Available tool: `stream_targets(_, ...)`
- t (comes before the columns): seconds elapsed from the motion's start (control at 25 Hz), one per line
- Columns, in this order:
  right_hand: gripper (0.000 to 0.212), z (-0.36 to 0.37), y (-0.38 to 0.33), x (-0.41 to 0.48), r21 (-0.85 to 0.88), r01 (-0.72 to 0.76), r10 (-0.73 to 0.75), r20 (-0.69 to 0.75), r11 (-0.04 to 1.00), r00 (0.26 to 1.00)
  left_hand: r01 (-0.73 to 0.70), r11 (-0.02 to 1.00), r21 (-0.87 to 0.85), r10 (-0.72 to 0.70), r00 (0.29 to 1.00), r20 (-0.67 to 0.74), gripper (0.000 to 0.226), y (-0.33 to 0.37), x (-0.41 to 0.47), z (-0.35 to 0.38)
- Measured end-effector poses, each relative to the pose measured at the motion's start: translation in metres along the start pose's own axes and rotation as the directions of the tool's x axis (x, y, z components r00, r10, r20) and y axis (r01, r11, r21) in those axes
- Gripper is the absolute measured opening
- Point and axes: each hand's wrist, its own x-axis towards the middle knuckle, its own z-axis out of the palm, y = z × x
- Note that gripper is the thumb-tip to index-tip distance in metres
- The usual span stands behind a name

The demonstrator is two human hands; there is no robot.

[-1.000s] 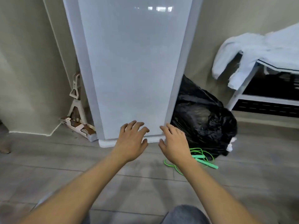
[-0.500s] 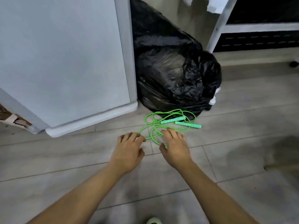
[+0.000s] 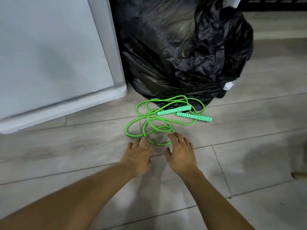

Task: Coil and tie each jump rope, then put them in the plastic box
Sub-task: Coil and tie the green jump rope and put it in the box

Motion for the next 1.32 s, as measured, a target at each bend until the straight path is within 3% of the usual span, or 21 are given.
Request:
stream_targets(0.12, 0.054, 0.013, 0.008, 0.001, -0.029, 0.033, -0.032, 0.005, 0.999, 0.999, 0.134, 0.991, -0.026, -0.129, 0.981, 0.145, 0.069, -0.003, 0.036, 0.013)
stream_targets(0.2, 0.054, 0.017, 0.009, 0.004, -0.031, 0.055, -0.055, 0.003, 0.998, 0.998, 0.148, 0.989, -0.001, -0.145, 0.971, 0.189, 0.067, -0.010, 0.046, 0.019)
stream_targets(0.36, 0.055, 0.020, 0.008, 0.023, -0.035, 0.059, -0.059, 0.023, 0.998, 0.998, 0.185, 0.983, -0.012, -0.184, 0.983, 0.027, 0.050, -0.037, 0.018, 0.031)
stream_targets(0.52, 0.056, 0.028, 0.001, 0.026, -0.056, -0.001, 0.006, 0.093, 0.998, 0.996, 0.266, 0.963, -0.050, -0.269, 0.962, -0.048, 0.045, -0.079, -0.041, 0.057)
stream_targets(0.8, 0.061, 0.054, -0.043, -0.018, -0.026, 0.004, 0.001, 0.164, 1.000, 0.986, 0.480, 0.875, 0.059, -0.483, 0.861, 0.160, 0.045, -0.152, -0.139, 0.091)
stream_targets(0.92, 0.068, 0.065, -0.066, -0.020, -0.031, 0.004, -0.001, 0.086, 1.000, 0.996, 0.557, 0.827, 0.070, -0.560, 0.807, 0.186, 0.045, -0.183, -0.178, 0.105)
stream_targets(1.0, 0.075, 0.065, -0.073, -0.014, -0.083, -0.048, 0.052, 0.047, 0.995, 0.998, 0.630, 0.775, 0.054, -0.623, 0.746, 0.236, 0.045, -0.206, -0.206, 0.114)
stream_targets(1.16, 0.082, 0.061, -0.083, -0.008, -0.181, -0.111, 0.137, 0.134, 0.977, 0.982, 0.739, 0.665, 0.106, -0.721, 0.599, 0.348, 0.048, -0.239, -0.257, 0.128)
stream_targets(1.24, 0.077, 0.065, -0.092, -0.010, -0.179, -0.086, 0.115, 0.163, 0.980, 0.980, 0.720, 0.668, 0.187, -0.732, 0.591, 0.339, 0.049, -0.241, -0.260, 0.123)
stream_targets(1.32, 0.066, 0.074, -0.104, -0.023, -0.204, -0.017, 0.060, 0.206, 0.979, 0.977, 0.699, 0.676, 0.233, -0.736, 0.629, 0.251, 0.049, -0.231, -0.247, 0.107)
